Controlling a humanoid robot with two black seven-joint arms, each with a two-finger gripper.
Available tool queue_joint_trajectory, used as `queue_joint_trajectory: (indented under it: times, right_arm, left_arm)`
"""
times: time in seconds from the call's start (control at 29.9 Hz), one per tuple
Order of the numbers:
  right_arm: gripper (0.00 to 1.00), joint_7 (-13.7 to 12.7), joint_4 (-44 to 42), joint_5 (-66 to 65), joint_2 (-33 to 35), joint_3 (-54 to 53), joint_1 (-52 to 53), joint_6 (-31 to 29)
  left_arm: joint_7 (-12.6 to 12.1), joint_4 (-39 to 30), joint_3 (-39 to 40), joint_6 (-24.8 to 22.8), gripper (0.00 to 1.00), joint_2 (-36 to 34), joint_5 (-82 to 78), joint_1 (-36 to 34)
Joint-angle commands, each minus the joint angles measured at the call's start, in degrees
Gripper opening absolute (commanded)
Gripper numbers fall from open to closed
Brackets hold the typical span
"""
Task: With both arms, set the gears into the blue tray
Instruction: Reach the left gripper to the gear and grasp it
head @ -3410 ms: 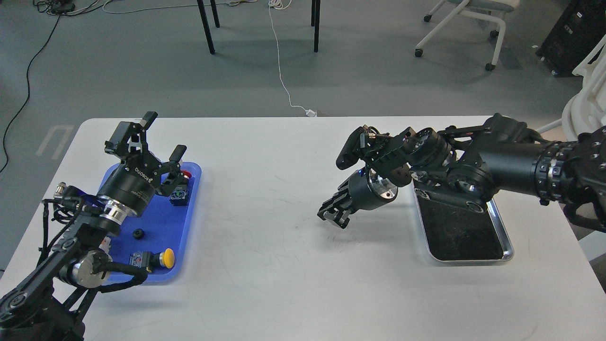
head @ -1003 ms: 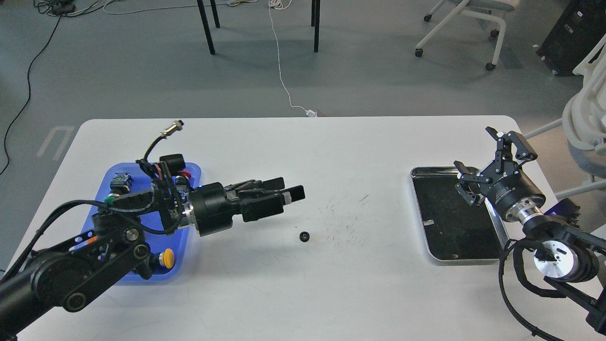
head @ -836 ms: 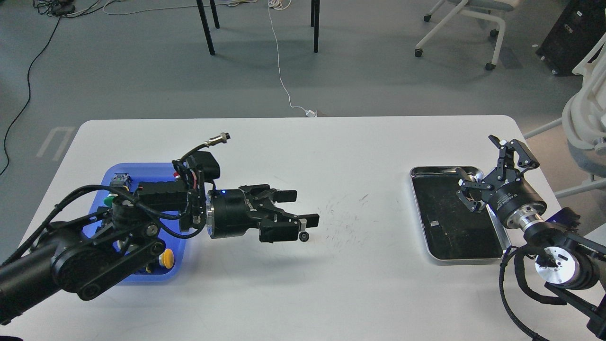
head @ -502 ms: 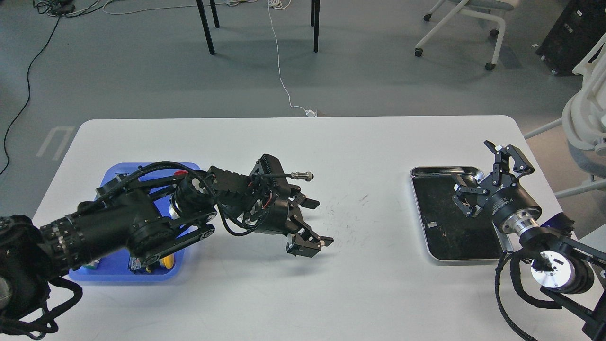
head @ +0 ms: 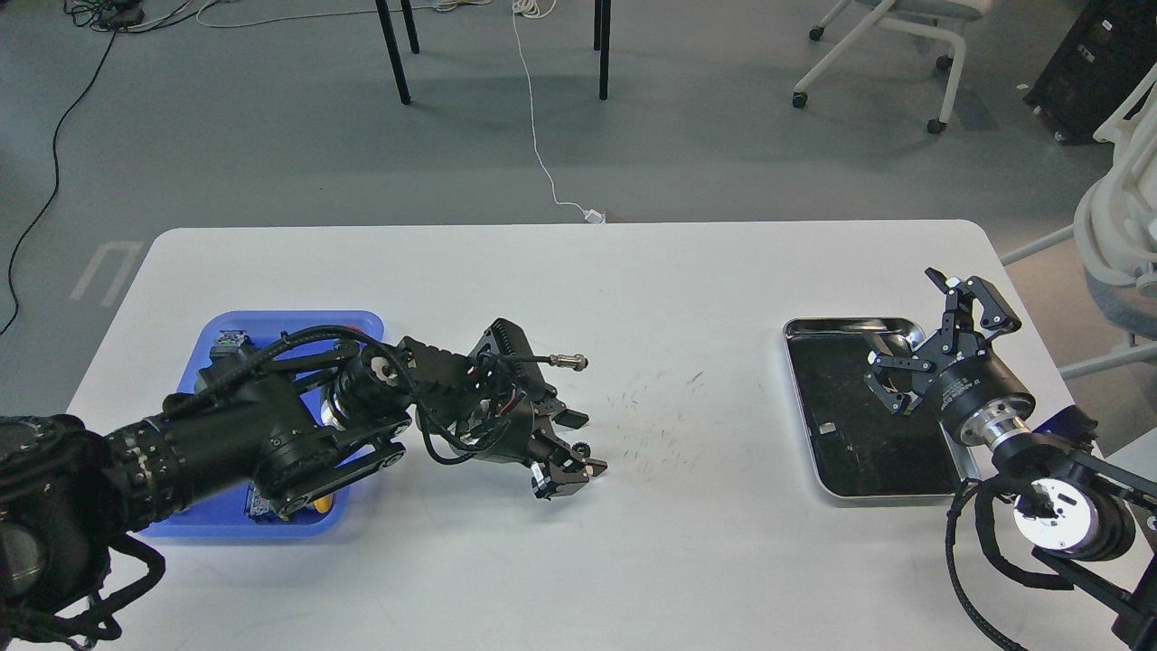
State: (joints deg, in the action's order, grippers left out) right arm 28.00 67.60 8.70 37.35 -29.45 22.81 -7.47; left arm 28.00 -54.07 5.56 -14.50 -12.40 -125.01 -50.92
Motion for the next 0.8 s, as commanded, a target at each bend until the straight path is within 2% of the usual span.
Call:
queue_joint_trajectory:
  times: [0.0,0.1,0.17,0.53,0.64,0.77]
  right_arm:
    - [0.98,0.0,0.0,0.0,0.1,0.0,0.0,0.0]
    - [0.99,0.0,0.0,0.0,0.1,-0.1,0.0,0.0]
    - [0.98,0.0,0.1,0.0,0.1,-0.1,0.0,0.0]
    - [0.99,0.0,0.1,0.0,0.1,-0.1,0.0,0.0]
    - [0.99,0.0,0.1,0.0,0.1,-0.1,0.0,0.0]
    - [0.99,0.0,0.1,0.0,0.1,-0.1,0.0,0.0]
  left_arm:
    - [0.0,0.1,0.0,0.0,0.42,-0.2,0.0,0.0]
    - [0.0,0.1,0.0,0.0,0.21,-0.3,0.0,0.3]
    - [0.0,0.1,0.0,0.0,0.14,-0.3,0.0,0.6]
    - [0.0,-0.2,0.3,1.2,0.1,-1.4,0.0,1.4]
    - [0.0,-1.2,1.0,1.1,0.1,-2.3,0.0,0.0]
    - [0.0,-6.6,1.0,0.9,0.11,-7.8,0.0,-5.1]
